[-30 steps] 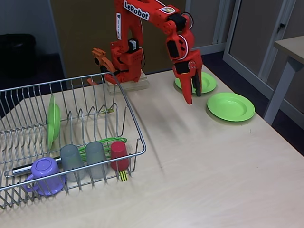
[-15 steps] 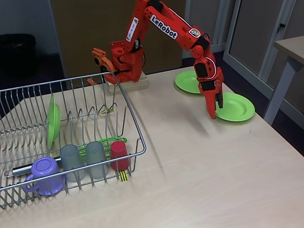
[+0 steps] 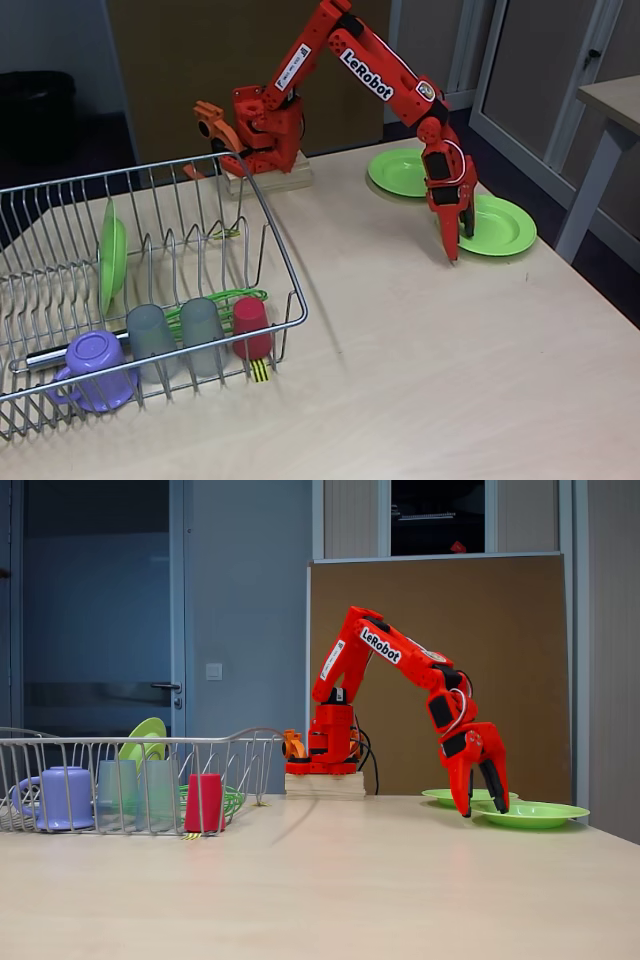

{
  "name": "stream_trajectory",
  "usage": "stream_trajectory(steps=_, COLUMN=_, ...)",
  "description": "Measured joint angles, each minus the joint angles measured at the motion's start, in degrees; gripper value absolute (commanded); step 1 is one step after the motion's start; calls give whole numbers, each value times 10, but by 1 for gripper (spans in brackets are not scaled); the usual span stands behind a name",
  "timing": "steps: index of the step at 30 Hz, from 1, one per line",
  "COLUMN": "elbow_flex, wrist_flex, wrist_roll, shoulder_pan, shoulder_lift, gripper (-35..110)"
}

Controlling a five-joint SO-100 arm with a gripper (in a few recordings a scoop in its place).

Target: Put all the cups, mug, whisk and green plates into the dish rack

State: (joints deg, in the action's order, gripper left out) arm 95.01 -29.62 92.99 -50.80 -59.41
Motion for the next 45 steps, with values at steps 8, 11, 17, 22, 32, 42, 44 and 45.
stream_trajectory(steps=8, elbow_flex=47, wrist_flex=76, wrist_roll=21, shoulder_pan=3, shoulder_lift=14, gripper=23)
stream_trajectory(steps=11, elbow_flex=77, wrist_flex=102, wrist_roll=40, shoulder_pan=4, shoulder_lift=14, gripper=13)
stream_trajectory(steps=17, elbow_flex=136, wrist_flex=162, wrist_roll=69, shoulder_pan=25, shoulder_lift=-5, gripper=0)
stream_trajectory(steps=22, elbow_flex=171, wrist_flex=184, wrist_roll=72, shoulder_pan=37, shoulder_lift=-25, gripper=0)
stream_trajectory(steps=32, elbow_flex=217, wrist_flex=131, wrist_roll=-32, shoulder_pan=82, shoulder_lift=-115, gripper=0)
stream_trajectory(steps=42, elbow_flex=185, wrist_flex=-91, wrist_roll=-290, shoulder_pan=182, shoulder_lift=-270, gripper=0)
stream_trajectory(steps=44, elbow_flex=173, wrist_flex=-126, wrist_roll=-331, shoulder_pan=191, shoulder_lift=-284, gripper=0)
stream_trajectory(steps=45, elbow_flex=162, wrist_flex=-142, wrist_roll=-347, shoulder_pan=196, shoulder_lift=-287, gripper=0)
